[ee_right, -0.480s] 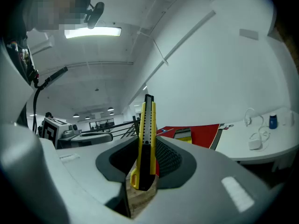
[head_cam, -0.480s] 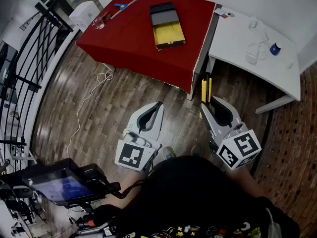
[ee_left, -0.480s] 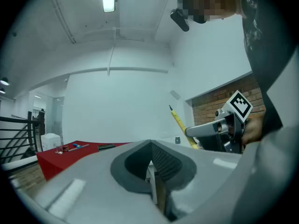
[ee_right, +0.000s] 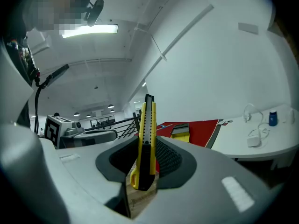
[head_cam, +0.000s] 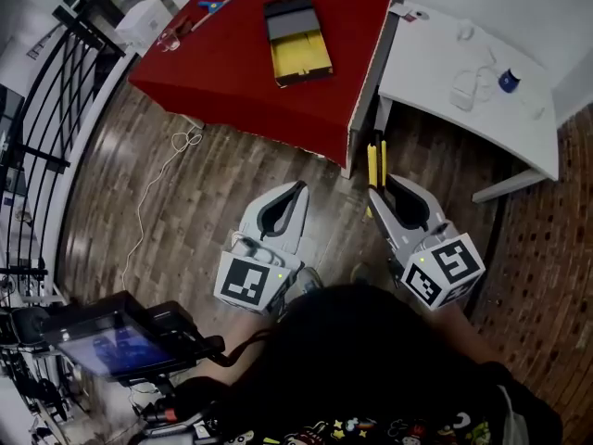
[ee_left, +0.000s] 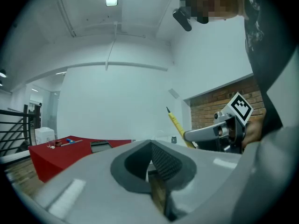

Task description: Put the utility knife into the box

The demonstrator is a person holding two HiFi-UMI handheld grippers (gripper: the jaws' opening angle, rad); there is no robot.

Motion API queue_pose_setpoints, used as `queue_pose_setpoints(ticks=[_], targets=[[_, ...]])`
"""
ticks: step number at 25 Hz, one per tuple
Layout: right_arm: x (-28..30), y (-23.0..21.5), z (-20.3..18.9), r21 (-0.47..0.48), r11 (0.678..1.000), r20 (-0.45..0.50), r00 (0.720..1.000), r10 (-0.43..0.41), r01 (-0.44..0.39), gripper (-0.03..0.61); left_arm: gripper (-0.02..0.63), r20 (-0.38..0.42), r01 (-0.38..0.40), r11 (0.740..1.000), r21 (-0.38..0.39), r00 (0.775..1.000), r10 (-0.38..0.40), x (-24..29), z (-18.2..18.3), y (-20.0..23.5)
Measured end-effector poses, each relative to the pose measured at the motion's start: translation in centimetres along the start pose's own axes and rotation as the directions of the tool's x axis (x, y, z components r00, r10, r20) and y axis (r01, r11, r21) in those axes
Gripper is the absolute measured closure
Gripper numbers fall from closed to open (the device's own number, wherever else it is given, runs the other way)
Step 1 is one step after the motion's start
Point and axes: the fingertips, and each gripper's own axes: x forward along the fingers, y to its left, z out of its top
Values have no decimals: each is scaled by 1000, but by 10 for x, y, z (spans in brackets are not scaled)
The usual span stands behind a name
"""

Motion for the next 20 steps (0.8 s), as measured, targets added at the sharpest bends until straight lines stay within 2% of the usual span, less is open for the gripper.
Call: queue_pose_setpoints(ticks=[4,9,15,20], targets=[[10,-29,-12,1,1000,-47,998,29,-29,439,612,-25,-1,1000,-22,1000,0,30,-14,-8],[48,-52,-26,36,998,-89,995,49,-46,439,613,-49,-16,998,-62,999,13,55,-31,15],[153,-70,-26,47,999,-122,992,21,-16,439,613,-39,11,995,-103,999,-15,99,-45,114],[258,-89,-8,78,993,-165,984,-72,86,440,613,-6,122,986,-112,992,-124,160,-40,216]])
